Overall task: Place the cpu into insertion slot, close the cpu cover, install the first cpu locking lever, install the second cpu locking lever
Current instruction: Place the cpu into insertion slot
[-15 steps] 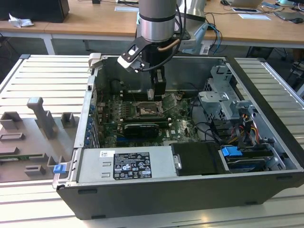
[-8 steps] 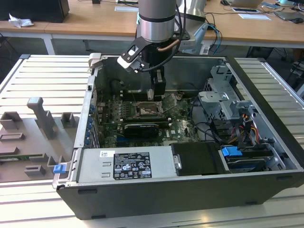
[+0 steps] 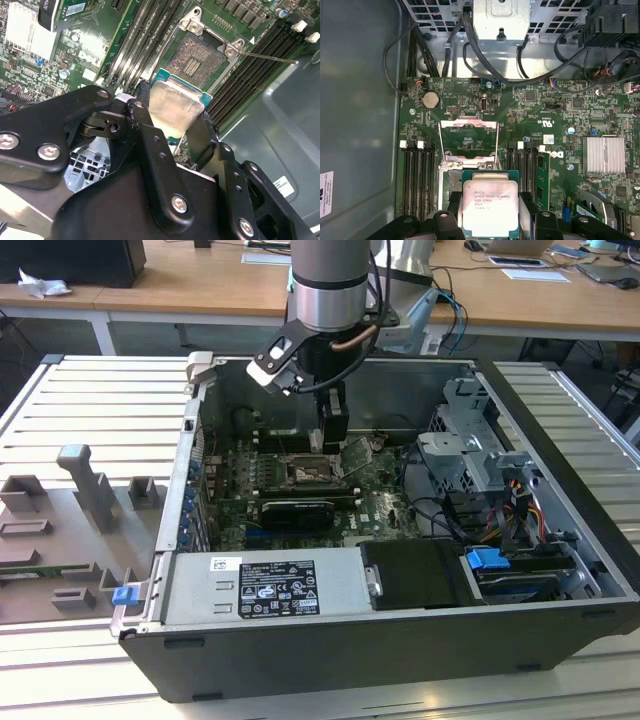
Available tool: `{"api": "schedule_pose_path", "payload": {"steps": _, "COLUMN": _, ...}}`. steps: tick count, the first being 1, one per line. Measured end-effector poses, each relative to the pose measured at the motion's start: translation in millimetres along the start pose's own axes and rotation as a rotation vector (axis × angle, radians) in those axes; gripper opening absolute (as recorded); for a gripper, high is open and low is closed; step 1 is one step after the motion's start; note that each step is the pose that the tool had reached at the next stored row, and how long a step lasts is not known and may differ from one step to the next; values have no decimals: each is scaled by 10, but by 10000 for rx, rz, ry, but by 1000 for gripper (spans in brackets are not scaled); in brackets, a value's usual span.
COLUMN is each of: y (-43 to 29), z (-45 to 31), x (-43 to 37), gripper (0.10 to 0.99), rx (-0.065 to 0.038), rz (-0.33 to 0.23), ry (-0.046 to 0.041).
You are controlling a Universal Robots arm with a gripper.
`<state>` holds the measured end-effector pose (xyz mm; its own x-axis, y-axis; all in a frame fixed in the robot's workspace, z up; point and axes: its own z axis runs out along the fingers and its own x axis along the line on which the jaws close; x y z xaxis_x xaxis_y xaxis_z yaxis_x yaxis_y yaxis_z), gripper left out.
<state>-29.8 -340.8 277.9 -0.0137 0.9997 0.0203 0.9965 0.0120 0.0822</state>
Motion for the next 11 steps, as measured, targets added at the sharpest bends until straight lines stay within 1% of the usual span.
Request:
{"api": "schedule_pose_path", "payload": {"steps": 4, "y": -3, "z": 24, "x": 0, "gripper": 537, "rx": 0, "rz": 5, "ry": 0}}
{"api": "schedule_pose_path", "payload": {"steps": 9, "y": -16, "z": 156, "x": 14, "gripper": 537, "rx": -1, "rz": 7, "ry": 0}}
{"api": "schedule_pose_path", "payload": {"steps": 10, "y": -32, "z": 181, "x": 16, "gripper": 537, "rx": 0, "rz": 7, "ry": -1}}
{"api": "schedule_pose_path", "payload": {"steps": 11, "y": -50, "z": 188, "x": 17, "gripper": 537, "rx": 0, "rz": 7, "ry": 0}}
